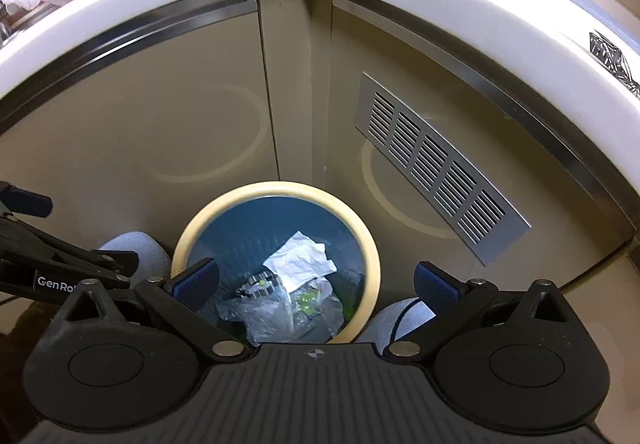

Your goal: Collect trash

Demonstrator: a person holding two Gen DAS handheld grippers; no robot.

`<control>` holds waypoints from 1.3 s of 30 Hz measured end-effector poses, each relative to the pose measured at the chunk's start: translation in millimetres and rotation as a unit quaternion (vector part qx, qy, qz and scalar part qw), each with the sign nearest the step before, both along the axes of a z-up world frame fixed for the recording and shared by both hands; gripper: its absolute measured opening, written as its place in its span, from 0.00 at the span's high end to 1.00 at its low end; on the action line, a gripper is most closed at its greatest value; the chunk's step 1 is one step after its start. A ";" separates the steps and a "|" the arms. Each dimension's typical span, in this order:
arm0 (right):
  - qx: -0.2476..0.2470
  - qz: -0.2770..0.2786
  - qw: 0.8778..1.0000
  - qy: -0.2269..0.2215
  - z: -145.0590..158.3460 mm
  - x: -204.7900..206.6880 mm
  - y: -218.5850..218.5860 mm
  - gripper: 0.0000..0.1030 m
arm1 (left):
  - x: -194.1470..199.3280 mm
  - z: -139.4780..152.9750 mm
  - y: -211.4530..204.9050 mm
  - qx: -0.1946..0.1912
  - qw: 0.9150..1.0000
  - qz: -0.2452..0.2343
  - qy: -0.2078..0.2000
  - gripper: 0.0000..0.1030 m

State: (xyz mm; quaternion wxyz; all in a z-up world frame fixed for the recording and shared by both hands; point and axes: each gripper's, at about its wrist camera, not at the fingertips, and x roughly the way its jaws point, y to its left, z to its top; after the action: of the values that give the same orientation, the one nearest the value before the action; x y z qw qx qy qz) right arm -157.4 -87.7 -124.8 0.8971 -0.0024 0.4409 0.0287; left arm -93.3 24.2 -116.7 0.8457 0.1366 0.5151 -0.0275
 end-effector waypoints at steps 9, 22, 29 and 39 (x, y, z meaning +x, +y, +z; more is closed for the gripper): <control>0.007 0.000 1.000 -0.006 3.7 -2.2 1.2 0.00 | -1.9 4.3 -4.7 0.013 1.000 0.003 -0.012 0.00; 0.000 -0.006 1.000 0.016 -2.4 1.7 3.2 0.00 | -0.7 2.4 -4.8 0.014 1.000 0.006 -0.006 0.00; 0.000 -0.006 1.000 0.024 -4.5 3.5 4.0 0.00 | -1.7 2.9 -7.1 0.017 1.000 -0.002 -0.005 0.00; 0.000 -0.002 1.000 0.026 -5.5 4.6 4.7 0.00 | -2.9 4.1 -7.1 0.016 1.000 -0.004 -0.007 0.00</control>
State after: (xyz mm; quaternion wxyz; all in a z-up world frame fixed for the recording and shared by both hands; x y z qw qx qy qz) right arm -152.8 -83.0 -130.2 0.8855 -0.0004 0.4639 0.0266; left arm -96.2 17.1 -112.6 0.8470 0.1523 0.5088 -0.0222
